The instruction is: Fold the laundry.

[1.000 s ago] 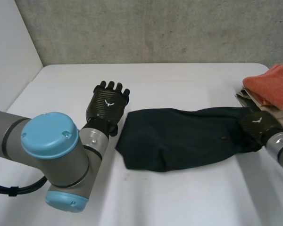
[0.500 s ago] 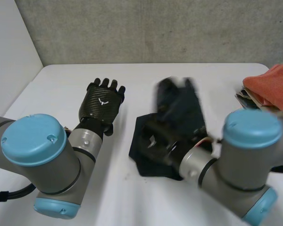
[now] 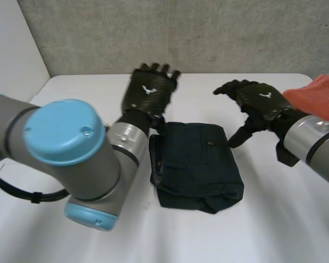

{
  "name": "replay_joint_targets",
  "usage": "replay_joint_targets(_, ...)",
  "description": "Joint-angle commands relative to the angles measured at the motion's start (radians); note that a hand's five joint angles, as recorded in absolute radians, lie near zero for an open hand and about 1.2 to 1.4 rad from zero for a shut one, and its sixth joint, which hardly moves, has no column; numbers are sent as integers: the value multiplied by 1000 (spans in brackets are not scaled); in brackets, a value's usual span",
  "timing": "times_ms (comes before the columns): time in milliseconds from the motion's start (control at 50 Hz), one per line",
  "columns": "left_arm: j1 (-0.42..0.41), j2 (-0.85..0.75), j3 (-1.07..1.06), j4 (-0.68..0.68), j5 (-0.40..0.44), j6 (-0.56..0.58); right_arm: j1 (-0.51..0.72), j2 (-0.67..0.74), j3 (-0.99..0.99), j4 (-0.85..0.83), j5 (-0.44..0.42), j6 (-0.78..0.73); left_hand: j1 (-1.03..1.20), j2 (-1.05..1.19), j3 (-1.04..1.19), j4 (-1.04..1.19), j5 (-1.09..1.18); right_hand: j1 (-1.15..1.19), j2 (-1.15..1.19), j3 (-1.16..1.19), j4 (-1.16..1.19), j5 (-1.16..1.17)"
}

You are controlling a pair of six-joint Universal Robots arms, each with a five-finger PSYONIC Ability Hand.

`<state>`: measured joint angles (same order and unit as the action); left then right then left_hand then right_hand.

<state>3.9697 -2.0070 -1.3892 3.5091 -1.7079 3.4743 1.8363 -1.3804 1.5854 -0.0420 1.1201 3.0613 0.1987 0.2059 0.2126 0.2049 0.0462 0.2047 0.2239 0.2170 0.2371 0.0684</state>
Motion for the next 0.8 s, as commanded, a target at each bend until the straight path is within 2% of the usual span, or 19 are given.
replay_joint_targets(20,-92,-183,205,-214,44,-37,-35,135,-119,106,69,-7,-23,-31,-37,-30,-45,-30,-49,-42,-63,-68)
replay_joint_targets(100,-96,-295,314,-309,34,-38,-34,222,-183,146,98,-16,-15,-22,-28,-21,-37,-30,-49,-42,-63,-68)
replay_joint_targets(200,-92,-380,371,-409,-51,-26,-9,297,-211,172,101,-56,-15,-22,-28,-21,-37,-30,-49,-42,-63,-68)
replay_joint_targets(300,-89,-404,363,-424,-105,11,70,363,-226,175,104,-130,-15,-22,-28,-21,-37,-30,-49,-42,-63,-68)
replay_joint_targets(420,-54,-397,302,-427,-110,87,107,417,-228,175,107,-213,-15,-22,-28,-21,-37,-30,-49,-42,-63,-68)
replay_joint_targets(520,-49,-403,291,-427,-105,98,113,468,-242,174,164,-294,-17,-25,-31,-24,-39,-30,-49,-42,-63,-68)
replay_joint_targets(620,-49,-389,283,-427,-99,91,116,452,-249,174,234,-368,-20,-28,-34,-27,-42,-30,-49,-42,-63,-68)
replay_joint_targets(700,-53,-362,276,-426,-95,85,116,393,-226,163,234,-360,-20,-28,-34,-27,-42,-30,-49,-42,-63,-68)
replay_joint_targets(800,-63,-227,228,-415,-78,80,115,272,-156,100,228,-290,-24,-31,-38,-30,-46,-30,-49,-42,-63,-68)
